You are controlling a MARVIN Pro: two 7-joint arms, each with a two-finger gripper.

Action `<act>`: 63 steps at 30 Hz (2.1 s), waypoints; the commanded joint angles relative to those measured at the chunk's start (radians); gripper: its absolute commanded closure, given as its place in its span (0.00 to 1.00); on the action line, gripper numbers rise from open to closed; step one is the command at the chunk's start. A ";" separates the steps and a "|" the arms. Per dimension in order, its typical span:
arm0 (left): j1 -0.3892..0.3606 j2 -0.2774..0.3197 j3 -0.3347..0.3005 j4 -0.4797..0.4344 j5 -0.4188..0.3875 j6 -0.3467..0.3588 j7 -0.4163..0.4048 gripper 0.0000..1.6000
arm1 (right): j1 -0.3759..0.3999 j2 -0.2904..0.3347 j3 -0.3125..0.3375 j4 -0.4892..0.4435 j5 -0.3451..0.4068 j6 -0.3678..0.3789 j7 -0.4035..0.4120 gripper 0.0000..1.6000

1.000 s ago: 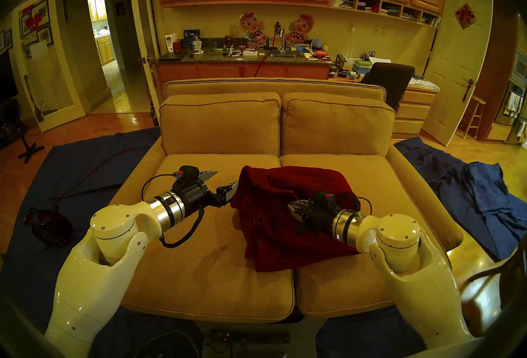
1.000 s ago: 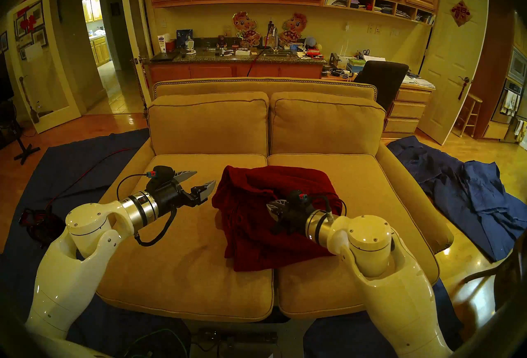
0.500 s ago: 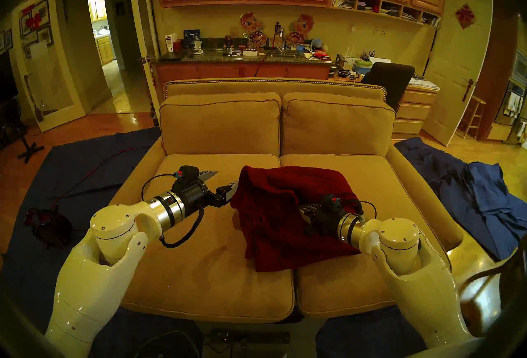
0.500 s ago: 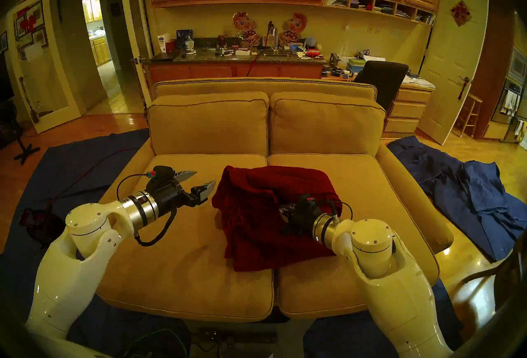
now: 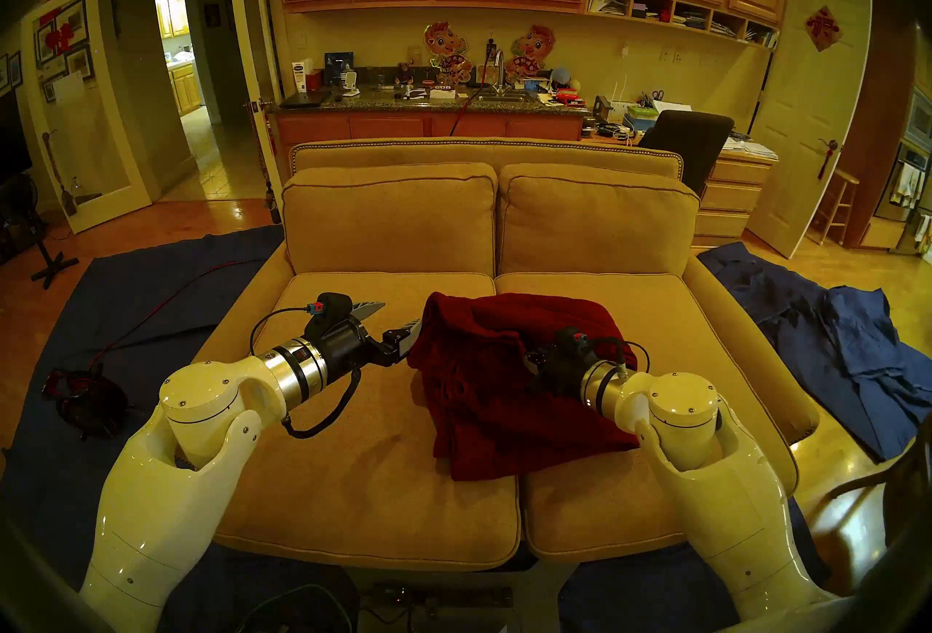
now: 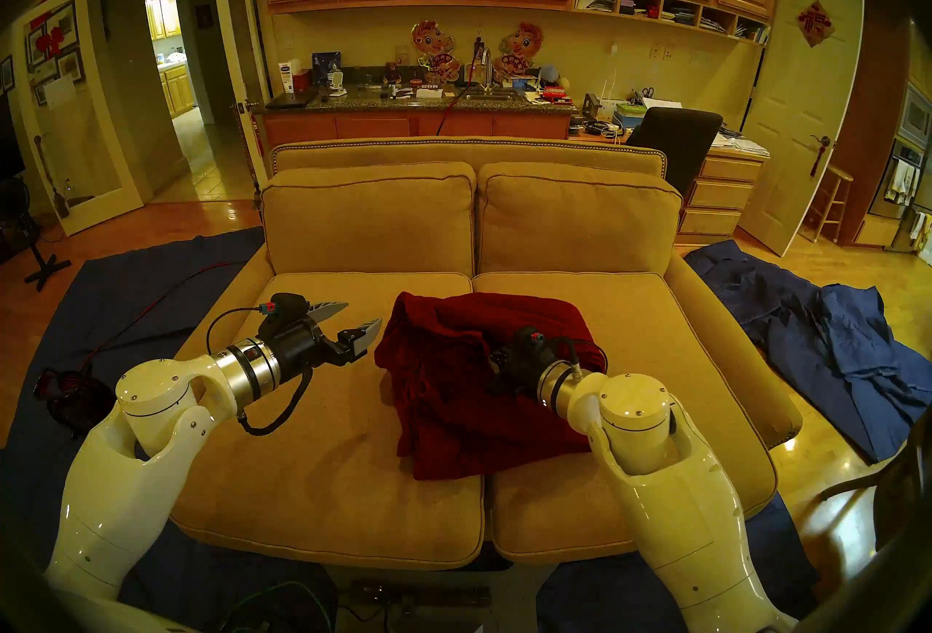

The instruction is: Fold the blanket in half twice

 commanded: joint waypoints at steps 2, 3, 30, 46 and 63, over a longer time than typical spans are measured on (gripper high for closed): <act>-0.008 0.002 -0.003 -0.010 0.002 0.000 0.001 0.00 | 0.034 -0.033 -0.051 -0.014 -0.009 -0.002 -0.002 0.65; -0.008 0.002 -0.003 -0.010 0.002 0.000 0.001 0.00 | 0.038 -0.036 -0.060 -0.011 -0.013 -0.003 -0.005 0.65; -0.008 0.000 -0.004 -0.010 0.003 0.001 -0.001 0.00 | 0.132 -0.103 -0.212 0.026 -0.066 0.026 -0.021 0.65; -0.008 -0.001 -0.005 -0.009 0.004 0.000 -0.003 0.00 | -0.035 0.039 -0.038 -0.236 0.051 -0.004 0.116 0.55; -0.008 -0.003 -0.006 -0.010 0.006 0.002 -0.004 0.00 | -0.141 0.137 -0.050 -0.243 -0.175 -0.244 0.081 0.30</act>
